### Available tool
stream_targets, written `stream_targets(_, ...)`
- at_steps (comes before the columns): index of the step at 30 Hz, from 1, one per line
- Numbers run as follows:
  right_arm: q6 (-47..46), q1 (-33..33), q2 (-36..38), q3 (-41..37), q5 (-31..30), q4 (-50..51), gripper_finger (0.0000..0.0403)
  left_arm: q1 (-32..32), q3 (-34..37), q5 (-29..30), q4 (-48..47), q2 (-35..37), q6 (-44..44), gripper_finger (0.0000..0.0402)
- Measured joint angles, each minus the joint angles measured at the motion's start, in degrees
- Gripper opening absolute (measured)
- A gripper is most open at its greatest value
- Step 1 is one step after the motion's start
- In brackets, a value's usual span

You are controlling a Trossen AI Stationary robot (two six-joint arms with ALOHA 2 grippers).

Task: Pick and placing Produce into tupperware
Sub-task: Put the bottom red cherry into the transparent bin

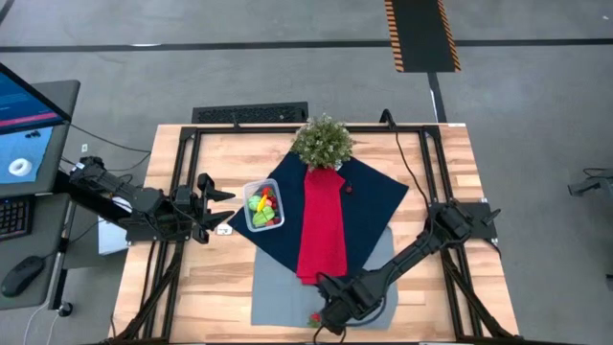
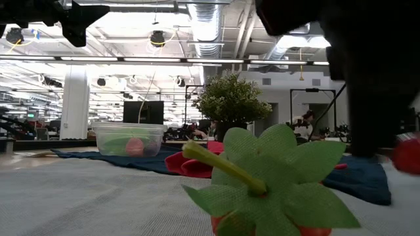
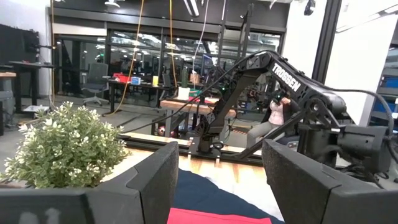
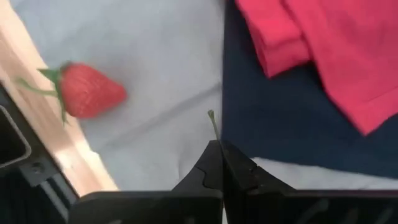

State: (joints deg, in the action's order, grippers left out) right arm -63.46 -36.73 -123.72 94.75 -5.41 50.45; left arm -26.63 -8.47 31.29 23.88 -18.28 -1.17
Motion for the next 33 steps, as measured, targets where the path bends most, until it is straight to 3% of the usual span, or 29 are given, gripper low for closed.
stream_targets(8,7.27,1.78,0.11,7.33,-8.42,6.4,0.001,0.0,0.0,0.0,0.0,0.01,0.02,0.0222)
stream_targets(19,25.36,10.89,0.11,7.64,-21.84,-2.89,0.001,0.0,0.0,0.0,0.0,0.0,-0.04,0.0222)
stream_targets(27,39.62,19.93,-0.31,7.61,-21.97,-15.79,0.001,0.0,0.0,0.0,0.0,0.02,-0.09,0.0222)
stream_targets(33,44.6,26.69,-0.31,7.61,-19.68,-21.09,0.001,0.0,0.0,0.0,0.02,0.02,-0.12,0.0222)
